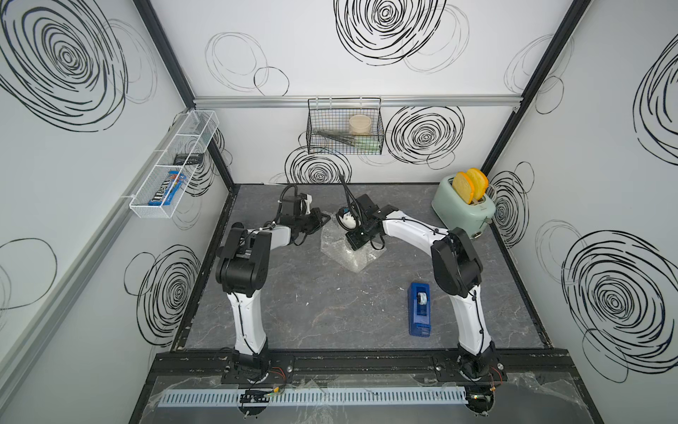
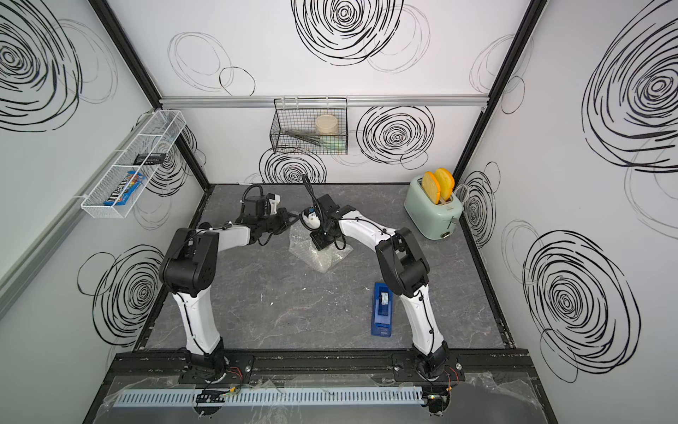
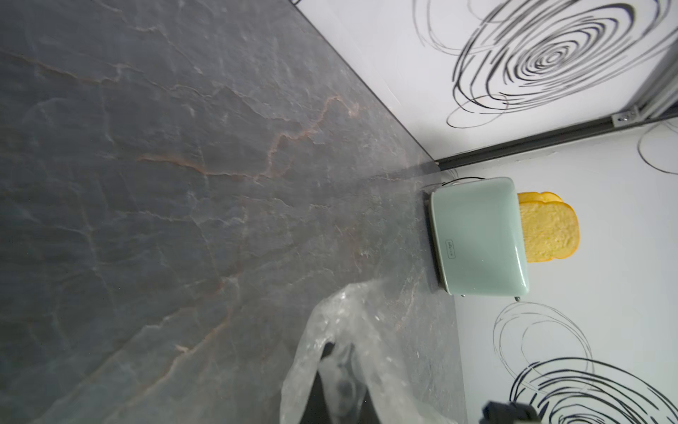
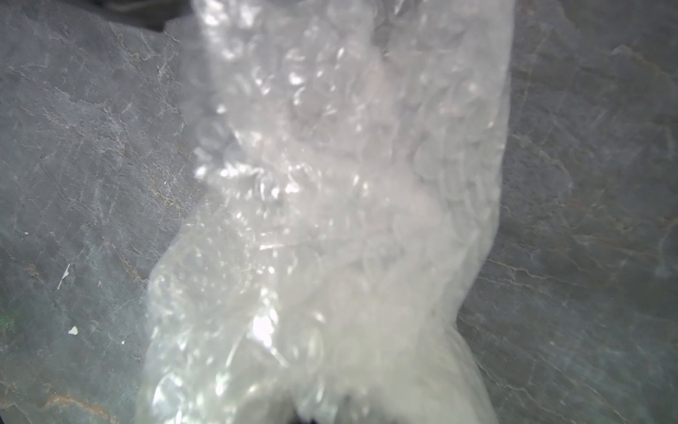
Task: Wrap mugs in bubble wrap
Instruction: Wrap the mug in bubble wrap.
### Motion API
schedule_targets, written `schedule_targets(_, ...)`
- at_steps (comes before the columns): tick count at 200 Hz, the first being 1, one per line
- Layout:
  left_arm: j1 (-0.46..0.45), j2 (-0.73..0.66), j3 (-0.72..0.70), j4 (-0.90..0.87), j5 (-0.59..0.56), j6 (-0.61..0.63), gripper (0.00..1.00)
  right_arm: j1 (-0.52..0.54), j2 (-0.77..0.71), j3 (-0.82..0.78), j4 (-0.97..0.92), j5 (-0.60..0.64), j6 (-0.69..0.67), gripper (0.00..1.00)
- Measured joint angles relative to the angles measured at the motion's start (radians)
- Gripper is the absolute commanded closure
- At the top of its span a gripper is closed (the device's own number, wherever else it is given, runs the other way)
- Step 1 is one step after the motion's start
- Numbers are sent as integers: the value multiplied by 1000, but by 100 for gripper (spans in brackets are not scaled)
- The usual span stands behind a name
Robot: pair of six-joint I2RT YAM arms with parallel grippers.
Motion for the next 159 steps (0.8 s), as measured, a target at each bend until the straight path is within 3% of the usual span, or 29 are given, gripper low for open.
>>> schedule_targets(103,-172,-218,-170,13,-71,39,100,-25,-55,-101,94,-62,54,100)
schedule_targets(159,-225,-245,-231,26,-109,42,100,-35,-82,-157,149,-90,87,100)
